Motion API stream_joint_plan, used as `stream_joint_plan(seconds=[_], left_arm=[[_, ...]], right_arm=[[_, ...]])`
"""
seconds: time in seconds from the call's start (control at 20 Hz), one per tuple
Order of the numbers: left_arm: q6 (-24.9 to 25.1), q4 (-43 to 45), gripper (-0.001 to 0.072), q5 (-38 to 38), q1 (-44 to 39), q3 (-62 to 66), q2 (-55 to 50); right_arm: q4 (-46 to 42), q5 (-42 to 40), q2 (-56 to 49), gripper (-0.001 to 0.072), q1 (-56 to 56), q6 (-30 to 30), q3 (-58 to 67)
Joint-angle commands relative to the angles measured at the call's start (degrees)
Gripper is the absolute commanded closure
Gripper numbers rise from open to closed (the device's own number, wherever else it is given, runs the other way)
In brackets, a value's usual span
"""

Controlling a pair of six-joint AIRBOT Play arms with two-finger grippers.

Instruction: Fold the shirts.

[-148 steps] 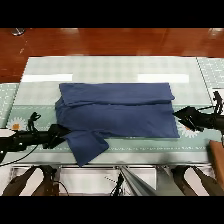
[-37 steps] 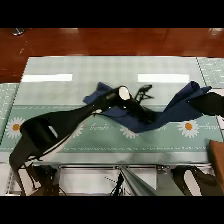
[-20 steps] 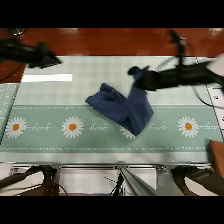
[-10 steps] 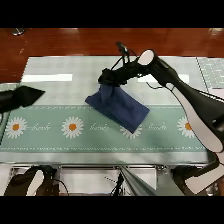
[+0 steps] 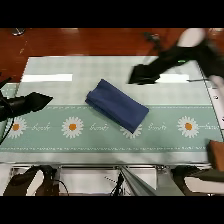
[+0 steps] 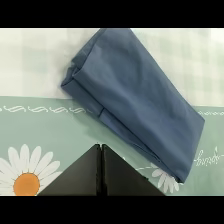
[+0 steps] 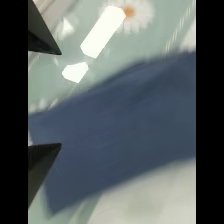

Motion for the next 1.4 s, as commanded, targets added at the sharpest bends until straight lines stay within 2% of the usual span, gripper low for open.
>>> stream_joint_plan(seconds=[0.0, 0.1, 0.15, 0.2, 0.25, 0.35, 0.5, 0.8, 1.0, 1.05, 1.1, 1.15, 1.2, 1.35], left_arm=[[0.0, 0.0, 0.0681, 0.4, -0.1, -0.2, -0.2], [0.0, 0.0, 0.0681, 0.4, -0.8, -0.2, -0.2], [0.0, 0.0, 0.0681, 0.4, -1.4, -0.2, -0.2], [0.0, 0.0, 0.0681, 0.5, -2.4, -0.2, -0.3], [0.0, 0.0, 0.0681, 0.5, -3.5, -0.2, -0.4], [0.0, 0.0, 0.0681, 1.1, -6.0, -0.2, -0.6], [0.0, 0.0, 0.0681, 2.4, -9.3, -0.2, -1.6], [0.0, 0.0, 0.0681, 2.4, -12.5, -0.2, -4.5], [0.0, -0.2, 0.0681, 2.6, -12.7, -0.2, -4.9], [0.0, -0.2, 0.0681, 2.6, -12.7, -0.2, -4.9], [0.0, -0.2, 0.0681, 2.6, -12.7, -0.2, -4.9], [0.0, -0.2, 0.0681, 2.6, -12.7, -0.2, -4.9], [0.0, -0.2, 0.0681, 2.8, -12.7, -0.2, -4.9], [0.0, -0.2, 0.0681, 2.8, -12.7, -0.2, -4.9]], right_arm=[[-17.9, -8.3, 23.3, 0.0074, -7.5, 9.2, -21.2], [-16.8, -21.1, 37.8, 0.0076, -9.3, 19.9, -42.4], [-13.4, -27.1, 43.1, 0.0077, -9.0, 24.7, -51.9], [-6.5, -33.8, 46.9, 0.0078, -8.2, 27.9, -61.0], [2.3, -39.8, 48.6, 0.0078, -7.0, 28.0, -68.2], [14.5, -47.6, 47.1, 0.0078, -3.9, 24.2, -75.6], [18.2, -49.7, 39.5, 0.0078, -0.9, 19.3, -74.9], [37.5, -48.1, 20.5, 0.0078, -0.8, -4.2, -67.1], [38.7, -42.4, 8.7, 0.0095, -0.8, -8.6, -60.3], [39.4, -41.4, 6.9, 0.0157, -0.6, -9.7, -58.9], [39.8, -41.2, 5.3, 0.0309, 0.2, -11.1, -57.4], [39.7, -41.2, 4.2, 0.0521, 1.3, -12.8, -55.8], [39.6, -40.7, 3.3, 0.069, 2.5, -15.3, -54.1], [32.5, -35.1, 2.5, 0.0691, 3.6, -15.0, -44.7]])
